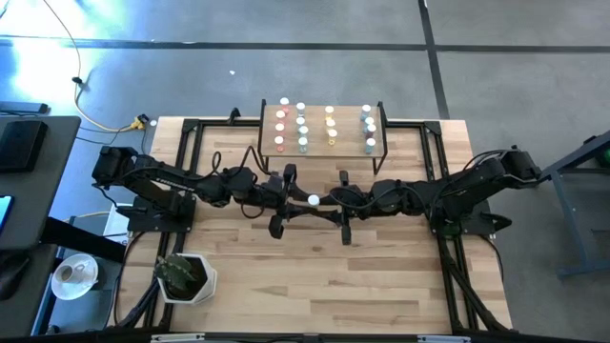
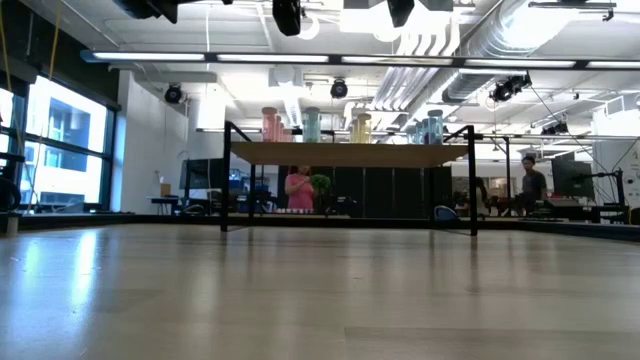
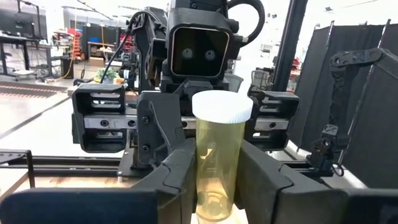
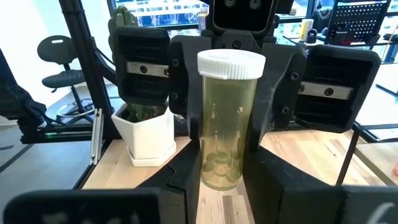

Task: Pick and place medicine bottles onto shelf by color
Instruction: Put the yellow medicine bottle on the shelf

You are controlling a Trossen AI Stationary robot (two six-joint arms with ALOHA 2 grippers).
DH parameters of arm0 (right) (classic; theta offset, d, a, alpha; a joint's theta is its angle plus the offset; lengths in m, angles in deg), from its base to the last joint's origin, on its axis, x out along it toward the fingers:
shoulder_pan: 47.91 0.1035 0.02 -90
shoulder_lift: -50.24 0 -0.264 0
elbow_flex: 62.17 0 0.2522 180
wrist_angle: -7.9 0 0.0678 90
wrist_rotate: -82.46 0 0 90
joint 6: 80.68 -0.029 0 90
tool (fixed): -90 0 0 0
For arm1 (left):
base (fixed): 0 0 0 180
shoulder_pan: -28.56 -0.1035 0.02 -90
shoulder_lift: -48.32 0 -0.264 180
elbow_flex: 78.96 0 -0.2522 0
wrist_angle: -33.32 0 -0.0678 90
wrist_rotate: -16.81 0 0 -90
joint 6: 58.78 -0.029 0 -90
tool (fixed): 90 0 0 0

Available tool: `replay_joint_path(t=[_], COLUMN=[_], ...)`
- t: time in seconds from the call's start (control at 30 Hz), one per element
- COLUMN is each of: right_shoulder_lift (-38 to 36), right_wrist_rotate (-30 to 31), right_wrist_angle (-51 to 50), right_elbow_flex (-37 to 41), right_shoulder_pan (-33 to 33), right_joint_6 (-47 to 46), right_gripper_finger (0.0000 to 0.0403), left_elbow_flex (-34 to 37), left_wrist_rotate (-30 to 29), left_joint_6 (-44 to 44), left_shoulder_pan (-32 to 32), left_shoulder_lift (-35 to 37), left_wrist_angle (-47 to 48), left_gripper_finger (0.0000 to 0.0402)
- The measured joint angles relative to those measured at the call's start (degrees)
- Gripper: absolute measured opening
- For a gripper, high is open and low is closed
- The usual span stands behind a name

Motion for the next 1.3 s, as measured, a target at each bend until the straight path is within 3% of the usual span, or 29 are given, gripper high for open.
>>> replay_joint_path(t=[0.3,0.6,0.93,1.3], right_shoulder_lift=[0.00,-5.41,-12.22,-9.03], right_wrist_rotate=[1.23,3.34,3.12,-5.26], right_wrist_angle=[-0.74,-9.23,-10.64,-8.27], right_elbow_flex=[0.00,0.00,-0.20,-0.17], right_shoulder_pan=[0.17,0.17,-0.60,-6.38], right_joint_6=[-0.74,-2.53,0.29,-3.12], right_gripper_finger=[0.0151,0.0212,0.0220,0.0220], left_elbow_flex=[0.03,0.11,0.17,0.15], left_wrist_rotate=[-0.25,-1.62,-2.56,-3.56], left_joint_6=[-0.97,-1.74,-2.19,-2.82], left_shoulder_pan=[-0.02,-0.80,-1.38,-1.07], left_shoulder_lift=[-0.04,-0.13,-0.15,-0.15], left_wrist_angle=[0.31,1.67,7.98,14.64], left_gripper_finger=[0.0094,0.0097,0.0097,0.0097])
